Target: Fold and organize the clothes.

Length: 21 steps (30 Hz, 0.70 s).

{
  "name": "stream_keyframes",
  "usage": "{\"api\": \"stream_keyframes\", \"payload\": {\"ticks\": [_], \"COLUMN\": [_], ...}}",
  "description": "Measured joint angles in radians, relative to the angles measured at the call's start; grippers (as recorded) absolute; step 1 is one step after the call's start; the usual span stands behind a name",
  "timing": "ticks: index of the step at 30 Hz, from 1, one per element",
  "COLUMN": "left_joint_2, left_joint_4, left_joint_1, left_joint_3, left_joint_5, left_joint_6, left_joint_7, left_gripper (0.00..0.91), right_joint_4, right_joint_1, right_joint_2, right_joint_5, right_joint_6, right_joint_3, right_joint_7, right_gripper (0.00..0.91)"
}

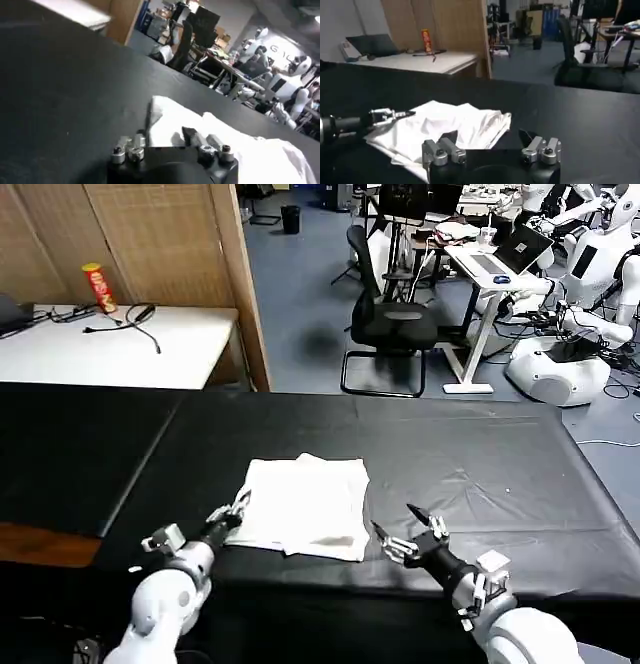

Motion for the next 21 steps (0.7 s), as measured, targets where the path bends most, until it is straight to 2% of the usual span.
{"api": "stream_keyframes", "payload": {"ticks": [3,10,21], "left_joint_2": [0.009,0.080,0.405], "left_joint_4": [-0.005,-0.068,-0.120], "left_joint_1": [0.000,0.015,0.079], "left_joint_3": [-0.007,-0.046,-0.239], "left_joint_5": [0.013,0.160,0.222], "left_joint_6": [0.002,0.030,-0.001], "left_joint_7": [-0.004,-0.004,-0.002], "left_gripper": [0.000,0.000,0.000], "right_joint_4": [0.000,-0.022,-0.062], "right_joint_1": [-0.001,0.008,0.037], "right_joint_2": [0.004,0.013,0.040], "right_joint_5": [-0.002,-0.018,-0.043], "right_joint_6": [0.002,0.004,0.007], "right_joint_3": [0.006,0.037,0.033], "right_joint_7": [0.001,0.008,0.009], "right_gripper": [0.878,0.878,0.878]}}
